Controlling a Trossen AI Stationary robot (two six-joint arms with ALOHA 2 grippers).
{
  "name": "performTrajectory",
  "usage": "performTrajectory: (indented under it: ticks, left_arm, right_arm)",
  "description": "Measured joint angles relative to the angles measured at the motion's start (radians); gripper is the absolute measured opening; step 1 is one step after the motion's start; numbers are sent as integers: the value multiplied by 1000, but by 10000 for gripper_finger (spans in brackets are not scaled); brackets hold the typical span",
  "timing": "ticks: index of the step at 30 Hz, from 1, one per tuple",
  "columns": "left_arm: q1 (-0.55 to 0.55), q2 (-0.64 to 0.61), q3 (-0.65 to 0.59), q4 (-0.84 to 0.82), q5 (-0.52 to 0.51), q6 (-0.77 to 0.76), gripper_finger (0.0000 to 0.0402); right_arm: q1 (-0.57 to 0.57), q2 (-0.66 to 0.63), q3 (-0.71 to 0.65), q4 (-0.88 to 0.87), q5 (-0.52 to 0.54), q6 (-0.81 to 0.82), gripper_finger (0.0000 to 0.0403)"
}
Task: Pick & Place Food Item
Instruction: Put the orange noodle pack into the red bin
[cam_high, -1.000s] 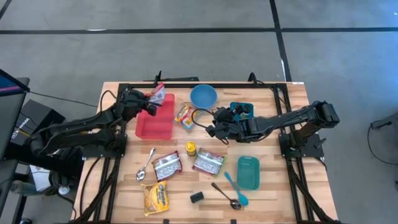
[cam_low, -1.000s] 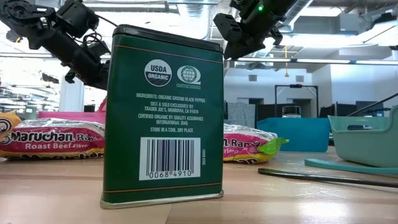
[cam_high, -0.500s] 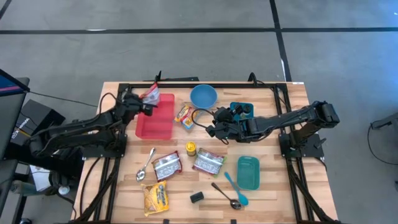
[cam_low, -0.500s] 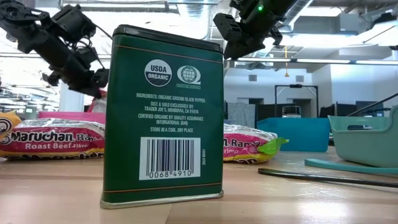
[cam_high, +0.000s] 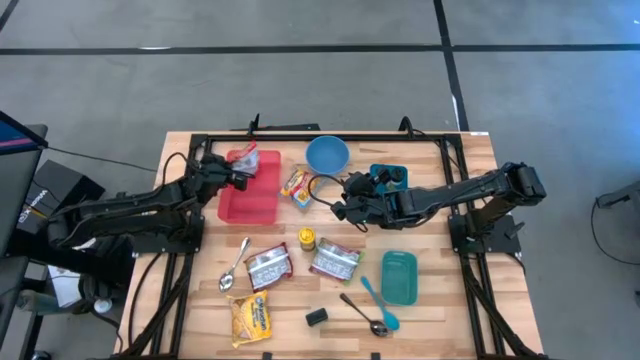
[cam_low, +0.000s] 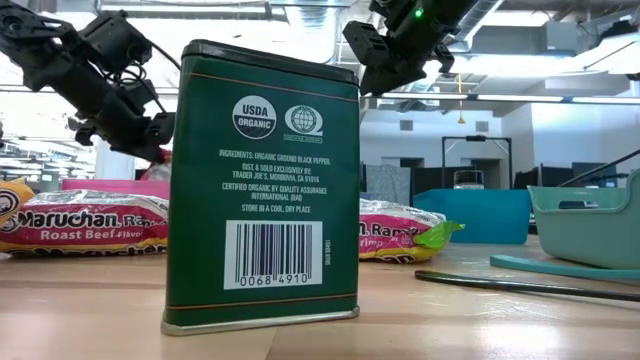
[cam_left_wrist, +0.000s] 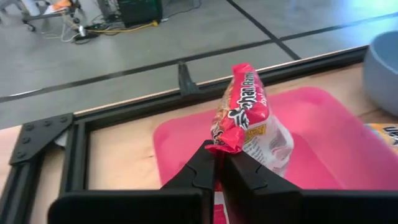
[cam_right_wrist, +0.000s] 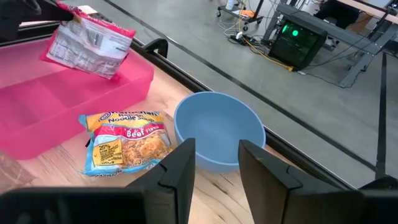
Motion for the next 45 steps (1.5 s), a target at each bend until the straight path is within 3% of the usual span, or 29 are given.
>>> performTrajectory:
  ticks: [3,11,15,35,45]
  left_arm:
    - [-19,0,0,18,-8,-1,7]
    - [-31,0,0,25,-161,-1,7]
    - [-31,0,0,25,-176,-14,5]
    - [-31,0,0,-10,5,-79,25]
    - [-30,0,0,-81,19,-79,51]
  right_arm:
    - [0,0,0,0,0,0,116]
    - [0,0,0,0,0,19,116]
    - [0,0,0,0,0,19,116]
    - [0,0,0,-1,-2,19,116]
    - [0,0,0,-2,-5,19,116]
